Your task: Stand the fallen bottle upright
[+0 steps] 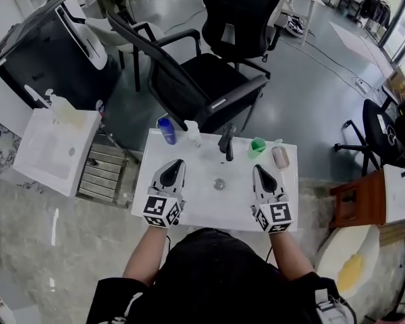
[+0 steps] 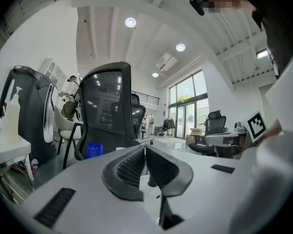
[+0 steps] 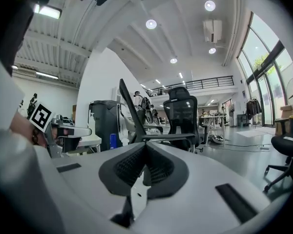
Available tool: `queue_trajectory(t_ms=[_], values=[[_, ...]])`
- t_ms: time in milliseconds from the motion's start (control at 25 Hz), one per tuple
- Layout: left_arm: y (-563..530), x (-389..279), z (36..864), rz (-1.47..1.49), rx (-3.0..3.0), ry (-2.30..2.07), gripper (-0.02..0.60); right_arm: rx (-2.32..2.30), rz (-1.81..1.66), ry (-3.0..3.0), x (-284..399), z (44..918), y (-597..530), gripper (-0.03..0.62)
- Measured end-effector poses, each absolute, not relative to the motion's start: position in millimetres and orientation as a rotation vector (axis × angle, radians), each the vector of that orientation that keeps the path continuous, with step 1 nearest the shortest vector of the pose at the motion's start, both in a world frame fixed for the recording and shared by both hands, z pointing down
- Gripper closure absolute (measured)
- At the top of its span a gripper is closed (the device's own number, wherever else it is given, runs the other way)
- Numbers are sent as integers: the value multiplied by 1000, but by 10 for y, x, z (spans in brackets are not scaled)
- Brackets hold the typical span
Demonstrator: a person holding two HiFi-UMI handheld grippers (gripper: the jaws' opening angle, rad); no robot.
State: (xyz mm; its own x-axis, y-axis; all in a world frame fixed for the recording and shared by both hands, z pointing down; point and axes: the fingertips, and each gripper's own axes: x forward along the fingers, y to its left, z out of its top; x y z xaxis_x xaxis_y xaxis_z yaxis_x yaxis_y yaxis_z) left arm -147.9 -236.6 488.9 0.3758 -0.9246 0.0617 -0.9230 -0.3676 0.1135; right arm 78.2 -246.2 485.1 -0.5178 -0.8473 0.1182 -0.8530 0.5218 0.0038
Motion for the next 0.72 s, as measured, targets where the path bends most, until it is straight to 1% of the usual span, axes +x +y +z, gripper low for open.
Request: queue_trajectory(t_ms=[280,720], values=[[-2286,-1356,4926,8,2512,-1643,555,1483,153,-2663,762,4916,-2484,566],[-2293,-1553,5048,46,2469,-1638,555,1422,194,-2683,533,4989,-2516,566]])
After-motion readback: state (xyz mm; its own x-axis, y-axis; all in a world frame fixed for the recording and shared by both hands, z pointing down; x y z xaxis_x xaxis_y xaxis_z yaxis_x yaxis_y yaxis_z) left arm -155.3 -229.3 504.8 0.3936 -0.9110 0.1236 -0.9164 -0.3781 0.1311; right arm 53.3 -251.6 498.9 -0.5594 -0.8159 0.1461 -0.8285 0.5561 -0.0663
